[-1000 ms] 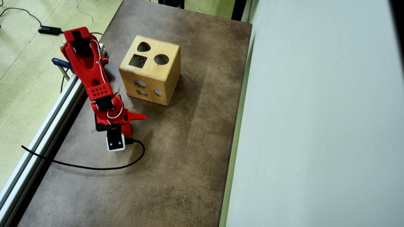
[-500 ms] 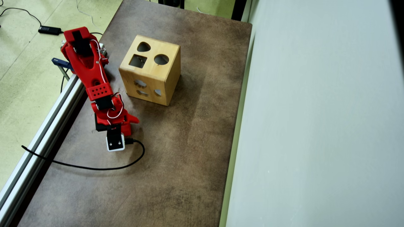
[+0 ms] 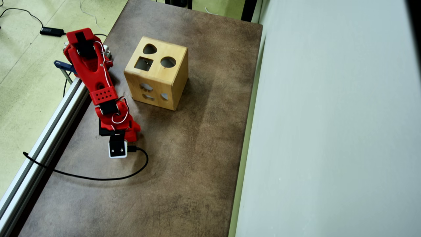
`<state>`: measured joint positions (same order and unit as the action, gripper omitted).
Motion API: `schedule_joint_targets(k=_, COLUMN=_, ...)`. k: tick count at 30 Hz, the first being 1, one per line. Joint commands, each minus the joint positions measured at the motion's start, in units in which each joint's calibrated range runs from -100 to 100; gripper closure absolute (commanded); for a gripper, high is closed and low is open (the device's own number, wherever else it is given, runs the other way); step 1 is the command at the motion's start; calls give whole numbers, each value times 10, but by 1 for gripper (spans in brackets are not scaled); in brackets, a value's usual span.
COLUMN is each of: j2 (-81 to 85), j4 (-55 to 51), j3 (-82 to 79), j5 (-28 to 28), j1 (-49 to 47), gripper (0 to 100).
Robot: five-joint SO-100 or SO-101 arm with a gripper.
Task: Pick and place the red cube on the square hole
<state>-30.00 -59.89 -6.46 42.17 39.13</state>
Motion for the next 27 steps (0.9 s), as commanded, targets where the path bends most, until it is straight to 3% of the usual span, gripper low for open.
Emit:
schedule_joint_targets(k=1, j2=18, j4=5, j3=24, j5=-2, j1=4, gripper=79)
schedule_joint_targets(k=15, j2=52, j4=-5, j3=24, j5=-2, j1=14, gripper=95)
schedule_joint_targets(k=27, j2=177, j4=-7, j3=24, j5=-19, j1=31, gripper=96)
